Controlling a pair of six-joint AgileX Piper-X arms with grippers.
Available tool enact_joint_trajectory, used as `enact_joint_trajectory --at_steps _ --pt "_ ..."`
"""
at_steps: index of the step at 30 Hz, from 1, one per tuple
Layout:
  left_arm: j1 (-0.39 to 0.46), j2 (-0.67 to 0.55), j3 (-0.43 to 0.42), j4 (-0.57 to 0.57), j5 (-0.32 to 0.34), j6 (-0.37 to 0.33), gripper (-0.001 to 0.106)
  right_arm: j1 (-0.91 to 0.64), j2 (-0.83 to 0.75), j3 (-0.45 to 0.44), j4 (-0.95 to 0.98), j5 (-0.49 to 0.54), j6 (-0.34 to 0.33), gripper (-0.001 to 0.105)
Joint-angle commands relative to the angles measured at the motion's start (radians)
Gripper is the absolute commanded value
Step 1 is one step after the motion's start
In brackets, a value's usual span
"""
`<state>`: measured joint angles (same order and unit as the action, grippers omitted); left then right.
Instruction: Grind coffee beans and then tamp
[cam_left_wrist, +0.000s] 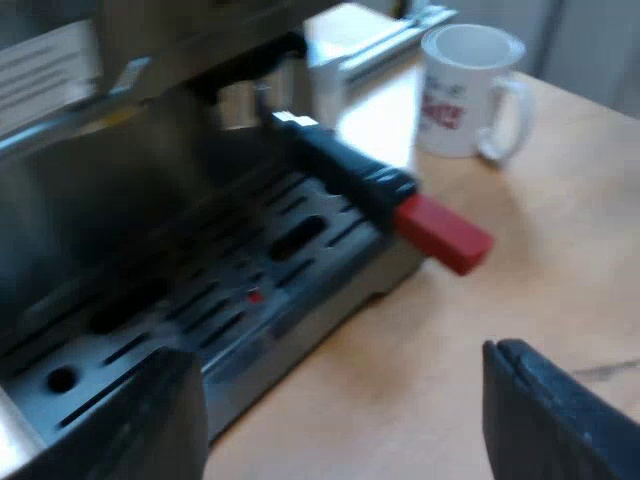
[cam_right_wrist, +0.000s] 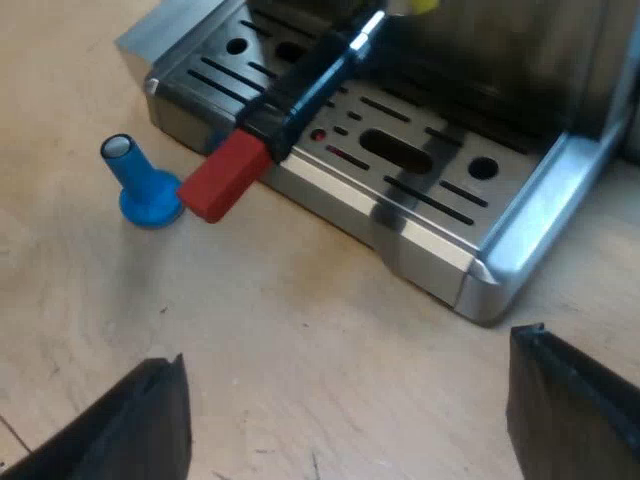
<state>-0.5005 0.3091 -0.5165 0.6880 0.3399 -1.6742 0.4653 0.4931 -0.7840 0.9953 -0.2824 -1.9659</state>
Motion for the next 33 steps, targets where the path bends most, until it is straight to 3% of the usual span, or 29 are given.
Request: enact_joint_trajectory --at_steps 1,7,8,11,15,18,29,33 --pt "-0.056 0.039 -0.007 -0.021 0.026 0.043 0.061 0.062 0.018 -0.009 -0.048 0.026 -0.004 0.067" --pt "-0.140 0.122 -0.007 -0.021 0.028 0.102 0.061 0.173 0.054 -0.009 -0.087 0.134 0.019 0.067" --pt "-0.150 0.138 -0.007 -0.029 0.028 0.106 0.061 0.312 0.089 -0.009 -0.105 0.261 0.068 0.067" --pt "-0.160 0.153 -0.004 -0.045 0.028 0.106 0.061 0.371 0.107 -0.009 -0.110 0.311 0.096 0.067" --pt "-0.175 0.196 0.020 -0.156 0.040 0.106 0.061 0.511 0.144 0.000 -0.128 0.466 0.208 0.065" --pt "-0.175 0.211 0.042 -0.211 0.052 0.106 0.061 0.589 0.162 0.037 -0.216 0.563 0.316 0.061" --pt "-0.175 0.221 0.077 -0.219 0.109 0.106 0.061 0.848 0.220 0.224 -0.556 0.836 0.439 0.051" --pt "-0.175 0.221 0.077 -0.221 0.113 0.106 0.061 0.916 0.261 0.262 -0.630 0.917 0.459 0.041"
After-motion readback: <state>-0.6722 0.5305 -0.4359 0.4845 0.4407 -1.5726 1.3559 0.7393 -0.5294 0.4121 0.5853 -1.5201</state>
